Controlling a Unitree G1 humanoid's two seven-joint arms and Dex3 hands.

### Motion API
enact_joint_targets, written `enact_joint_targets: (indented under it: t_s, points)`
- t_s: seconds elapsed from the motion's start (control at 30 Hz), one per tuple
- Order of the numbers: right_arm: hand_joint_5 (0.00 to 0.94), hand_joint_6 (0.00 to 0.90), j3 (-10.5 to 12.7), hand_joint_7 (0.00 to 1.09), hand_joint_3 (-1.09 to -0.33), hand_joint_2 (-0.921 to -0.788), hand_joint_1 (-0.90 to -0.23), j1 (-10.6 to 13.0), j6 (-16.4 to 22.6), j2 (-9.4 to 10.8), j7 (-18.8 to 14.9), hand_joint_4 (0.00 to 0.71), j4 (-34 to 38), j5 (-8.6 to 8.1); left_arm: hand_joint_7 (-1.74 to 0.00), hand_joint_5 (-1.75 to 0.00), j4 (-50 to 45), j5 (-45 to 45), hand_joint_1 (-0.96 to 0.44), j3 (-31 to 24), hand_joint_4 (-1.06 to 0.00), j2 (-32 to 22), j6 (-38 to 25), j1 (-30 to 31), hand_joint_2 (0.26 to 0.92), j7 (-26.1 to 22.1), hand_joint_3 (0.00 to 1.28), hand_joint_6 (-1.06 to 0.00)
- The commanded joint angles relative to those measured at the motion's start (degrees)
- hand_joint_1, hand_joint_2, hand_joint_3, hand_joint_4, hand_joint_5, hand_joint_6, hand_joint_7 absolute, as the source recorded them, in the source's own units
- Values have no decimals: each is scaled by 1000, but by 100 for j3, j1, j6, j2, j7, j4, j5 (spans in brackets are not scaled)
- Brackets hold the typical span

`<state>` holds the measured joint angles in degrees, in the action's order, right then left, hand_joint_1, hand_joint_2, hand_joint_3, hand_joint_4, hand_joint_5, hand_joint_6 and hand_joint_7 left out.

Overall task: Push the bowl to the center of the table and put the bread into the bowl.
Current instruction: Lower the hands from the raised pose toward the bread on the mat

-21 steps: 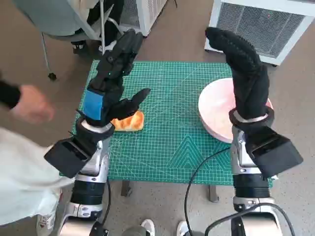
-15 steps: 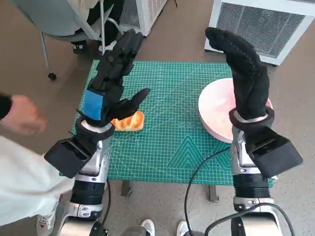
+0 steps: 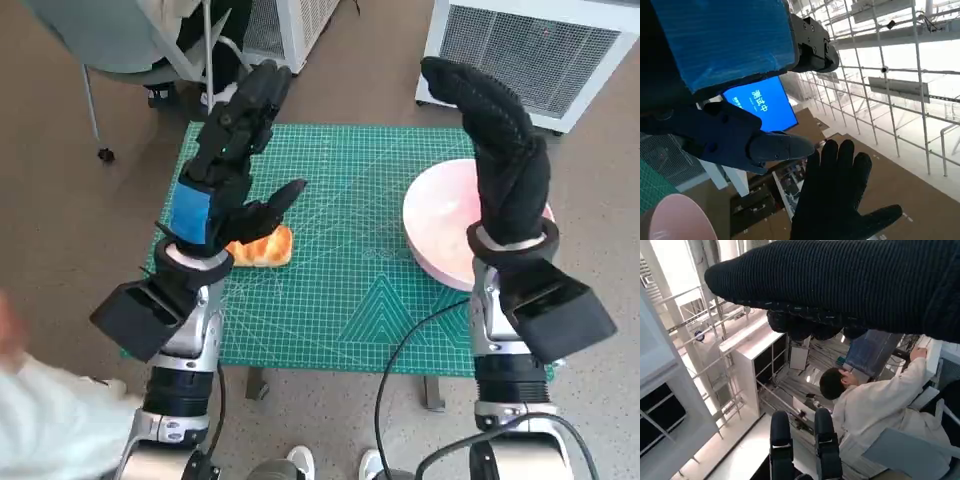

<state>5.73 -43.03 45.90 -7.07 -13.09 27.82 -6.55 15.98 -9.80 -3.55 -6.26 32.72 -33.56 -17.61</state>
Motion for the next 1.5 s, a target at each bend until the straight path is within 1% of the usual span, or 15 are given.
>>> enact_joint_targets:
  t_s: [0.03,0.2,0.27,0.37,0.47,0.57,0.67,0.73,0.8,0.93,1.07,1.1,1.23,1.33,1.5]
  points:
    - [3,16,166,743,-754,-921,-629,161,98,-228,-19,334,265,-43,-243,0,-56,-62,-309,27,-271,28,-74,-9,921,-33,305,-265]
    - [2,1,451,703,-778,-921,-616,117,362,-572,-44,322,720,-147,-249,0,-86,-88,-311,29,-271,34,-92,18,921,-45,305,-262]
    - [1,0,576,691,-784,-921,-616,97,443,-689,65,315,909,-103,-250,0,-98,-88,-311,26,-271,30,-94,31,921,-44,305,-261]
    - [1,-1,808,682,-791,-921,-617,41,547,-896,405,310,1342,84,-253,0,-108,-90,-312,12,-271,15,-81,59,921,-42,304,-259]
    - [0,-1,962,681,-798,-921,-613,-21,636,-1069,665,308,1800,176,-256,0,-99,-91,-314,1,-272,8,-54,80,921,-45,304,-258]
    - [0,-1,1108,679,-802,-921,-609,-45,700,-1245,920,302,2365,204,-258,-1,-53,-104,-315,-24,-272,-1,-13,89,921,-56,302,-257]
    - [0,-1,1196,680,-807,-921,-601,-79,721,-1375,1113,297,2812,229,-260,-1,-30,-103,-316,-36,-272,6,14,96,921,-58,301,-257]
    - [0,-1,1280,687,-811,-921,-598,-93,687,-1435,1182,295,3108,163,-260,-1,12,-107,-317,-51,-273,7,42,93,921,-65,301,-256]
    - [0,-1,1349,703,-819,-921,-588,-99,662,-1471,1220,294,3343,100,-261,-1,45,-104,-318,-61,-273,8,63,91,921,-65,300,-256]
    - [0,-1,1449,707,-834,-921,-560,-64,582,-1514,1326,290,3723,50,-262,-1,66,-76,-318,-67,-273,17,84,92,921,-40,299,-256]
    - [0,-1,1525,694,-851,-921,-547,-15,469,-1487,1354,284,3996,-23,-263,-1,89,-66,-316,-79,-273,17,99,82,921,-31,299,-256]
    - [0,-1,1549,677,-860,-921,-530,2,405,-1472,1334,278,4079,-56,-263,-1,93,-53,-314,-80,-272,19,102,78,921,-20,300,-255]
    - [2,9,1606,653,-860,-921,-528,33,180,-1405,1248,273,4313,-155,-264,-1,121,-33,-314,-95,-273,12,114,59,921,-5,300,-255]
    - [1,39,1636,586,-855,-921,-529,53,-11,-1343,1161,264,4438,-189,-266,-1,138,-40,-315,-106,-273,2,113,47,921,-14,301,-254]
    - [0,73,1663,499,-853,-921,-519,63,-465,-1272,1043,239,4634,-225,-267,-1,166,-39,-316,-128,-273,-16,106,31,921,-19,301,-254]
